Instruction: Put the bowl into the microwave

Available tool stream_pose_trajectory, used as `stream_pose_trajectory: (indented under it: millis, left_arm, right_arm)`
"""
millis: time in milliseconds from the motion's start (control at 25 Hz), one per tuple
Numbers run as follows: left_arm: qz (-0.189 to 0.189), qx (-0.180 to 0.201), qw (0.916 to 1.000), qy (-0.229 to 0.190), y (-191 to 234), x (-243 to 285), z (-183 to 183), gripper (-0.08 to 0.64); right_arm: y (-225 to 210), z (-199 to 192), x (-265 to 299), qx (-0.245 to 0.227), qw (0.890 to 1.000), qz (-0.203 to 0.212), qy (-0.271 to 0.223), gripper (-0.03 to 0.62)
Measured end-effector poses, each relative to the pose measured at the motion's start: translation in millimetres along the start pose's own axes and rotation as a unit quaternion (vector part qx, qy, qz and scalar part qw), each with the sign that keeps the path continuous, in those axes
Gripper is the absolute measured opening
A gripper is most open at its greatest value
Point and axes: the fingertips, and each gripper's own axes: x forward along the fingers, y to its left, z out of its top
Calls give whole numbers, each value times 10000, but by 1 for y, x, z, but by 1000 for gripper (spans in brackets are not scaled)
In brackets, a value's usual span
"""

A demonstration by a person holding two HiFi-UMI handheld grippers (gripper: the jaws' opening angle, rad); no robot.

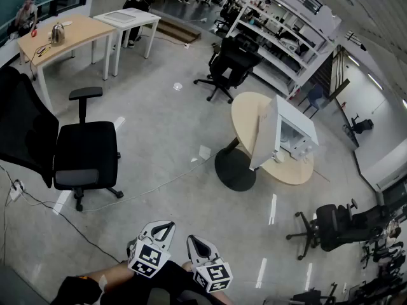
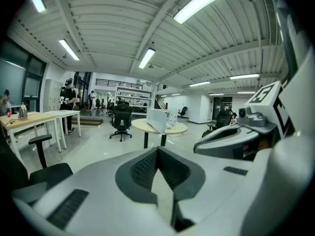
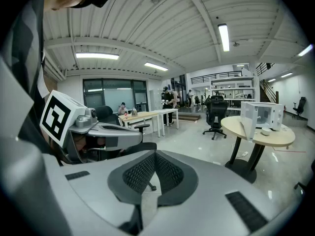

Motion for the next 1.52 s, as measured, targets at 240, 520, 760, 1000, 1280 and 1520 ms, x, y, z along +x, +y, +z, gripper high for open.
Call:
stream_pose_trajectory:
  millis: [240, 520, 760, 1000, 1280, 1520]
  left_arm:
    - [-55, 23, 10000, -6, -9, 5, 1, 48]
    - [-138, 56, 9999, 9, -25, 14, 5, 48]
    - [-186, 43, 9998, 52, -41, 25, 6, 48]
    - [-174, 17, 9998, 117, -60, 41, 9, 48]
    - [-131, 80, 9998, 97, -86, 64, 21, 48]
    - [-113, 171, 9997, 131, -103, 82, 29, 48]
  right_arm:
    - [-9, -3, -7, 56, 9999, -86, -21, 15]
    - [-23, -4, -20, 155, 9997, -189, -44, 15]
    - [-37, -8, -31, 222, 9995, -203, -21, 15]
    - [-60, -11, -43, 281, 9994, -189, -5, 15]
    - [-93, -9, -59, 290, 9994, -182, -94, 15]
    - [-118, -7, -71, 379, 9989, -213, -190, 15]
